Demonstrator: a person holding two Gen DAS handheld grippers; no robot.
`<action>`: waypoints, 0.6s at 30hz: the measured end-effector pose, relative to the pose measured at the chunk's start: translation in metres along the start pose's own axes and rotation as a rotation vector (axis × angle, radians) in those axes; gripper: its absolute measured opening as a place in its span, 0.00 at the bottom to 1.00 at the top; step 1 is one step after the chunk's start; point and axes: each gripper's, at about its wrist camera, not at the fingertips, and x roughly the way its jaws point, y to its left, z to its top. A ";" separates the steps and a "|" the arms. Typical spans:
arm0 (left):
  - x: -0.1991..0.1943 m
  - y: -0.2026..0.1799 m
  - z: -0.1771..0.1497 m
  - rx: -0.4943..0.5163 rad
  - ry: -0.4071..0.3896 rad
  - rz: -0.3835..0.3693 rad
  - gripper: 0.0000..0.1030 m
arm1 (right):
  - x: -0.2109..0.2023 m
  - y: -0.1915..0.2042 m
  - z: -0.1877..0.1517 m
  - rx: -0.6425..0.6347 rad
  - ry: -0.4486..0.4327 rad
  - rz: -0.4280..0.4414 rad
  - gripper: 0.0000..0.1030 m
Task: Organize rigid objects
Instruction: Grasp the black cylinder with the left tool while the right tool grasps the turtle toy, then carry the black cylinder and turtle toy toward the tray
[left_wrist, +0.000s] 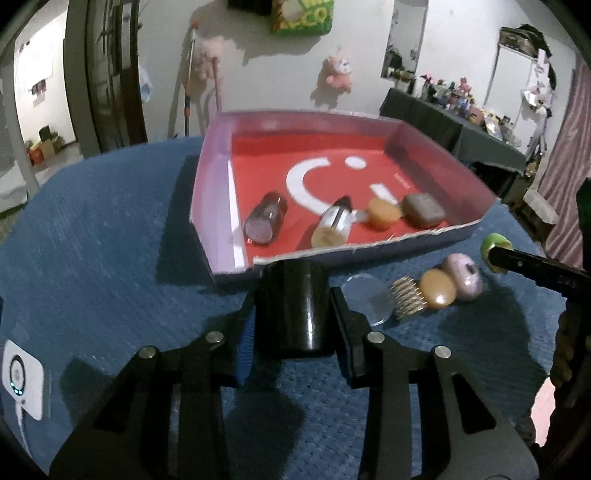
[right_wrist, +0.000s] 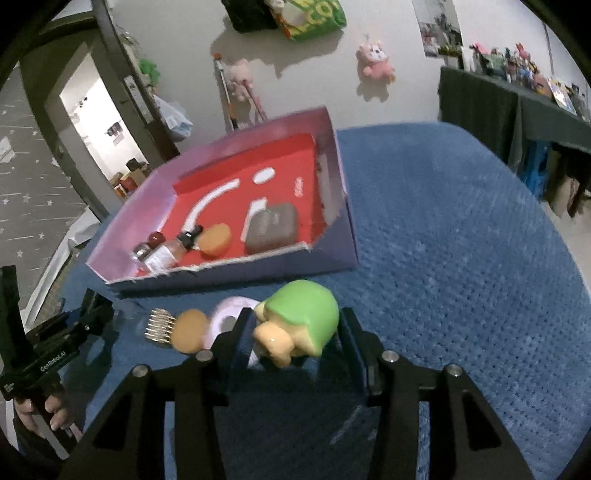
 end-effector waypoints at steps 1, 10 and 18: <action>-0.003 0.000 0.002 0.004 -0.008 -0.002 0.33 | -0.003 0.002 0.002 -0.005 -0.007 0.005 0.48; -0.019 -0.004 0.008 0.021 -0.045 -0.013 0.33 | -0.022 0.027 0.011 -0.071 -0.064 0.009 0.47; -0.023 -0.005 0.009 0.028 -0.054 -0.012 0.33 | -0.024 0.036 0.013 -0.096 -0.068 0.013 0.46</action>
